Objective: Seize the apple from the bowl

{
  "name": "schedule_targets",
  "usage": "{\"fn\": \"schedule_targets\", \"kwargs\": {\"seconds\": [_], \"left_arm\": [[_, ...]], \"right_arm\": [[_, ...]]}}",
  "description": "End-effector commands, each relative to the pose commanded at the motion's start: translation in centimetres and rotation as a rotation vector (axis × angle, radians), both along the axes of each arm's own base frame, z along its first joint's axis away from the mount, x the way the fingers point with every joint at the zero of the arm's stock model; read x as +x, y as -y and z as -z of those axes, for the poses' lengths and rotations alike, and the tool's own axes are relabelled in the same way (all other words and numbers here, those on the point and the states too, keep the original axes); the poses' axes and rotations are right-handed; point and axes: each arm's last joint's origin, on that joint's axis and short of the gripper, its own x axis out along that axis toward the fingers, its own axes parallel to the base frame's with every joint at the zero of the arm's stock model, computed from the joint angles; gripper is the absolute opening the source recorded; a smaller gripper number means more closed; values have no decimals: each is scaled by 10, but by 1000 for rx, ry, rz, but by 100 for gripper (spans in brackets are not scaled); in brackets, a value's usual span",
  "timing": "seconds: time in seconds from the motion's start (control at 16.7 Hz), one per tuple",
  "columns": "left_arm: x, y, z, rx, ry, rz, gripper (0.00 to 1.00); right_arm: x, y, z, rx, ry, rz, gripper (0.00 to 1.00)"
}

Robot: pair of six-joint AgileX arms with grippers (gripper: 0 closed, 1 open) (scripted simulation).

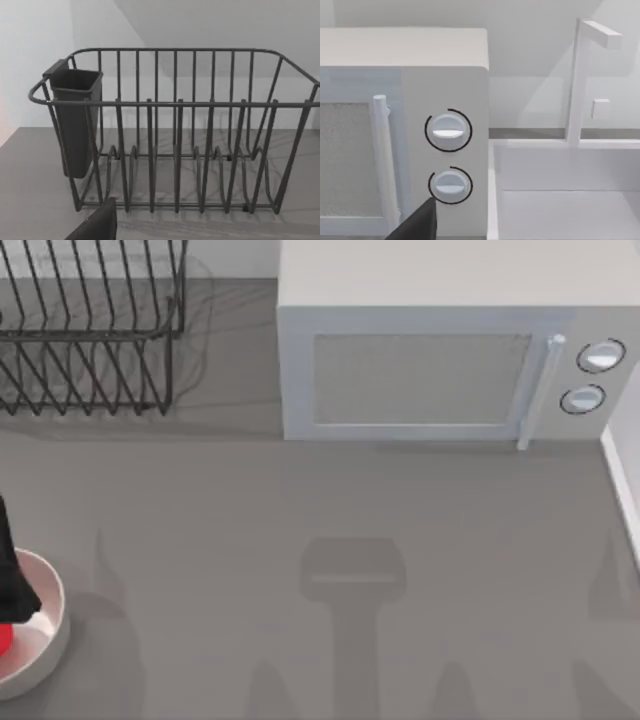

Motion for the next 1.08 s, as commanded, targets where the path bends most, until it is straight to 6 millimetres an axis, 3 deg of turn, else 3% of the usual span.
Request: {"fn": "schedule_targets", "kwargs": {"seconds": [0.54,0.84,1.08], "left_arm": [[1,0,-8,1,-74,0,100],[15,0,-33,5,-429,2,100],[46,-1,-46,10,-848,6,100]], "right_arm": [[0,0,0,0,0,0,100],[0,0,0,0,0,0,100],[0,0,0,0,0,0,100]]}}
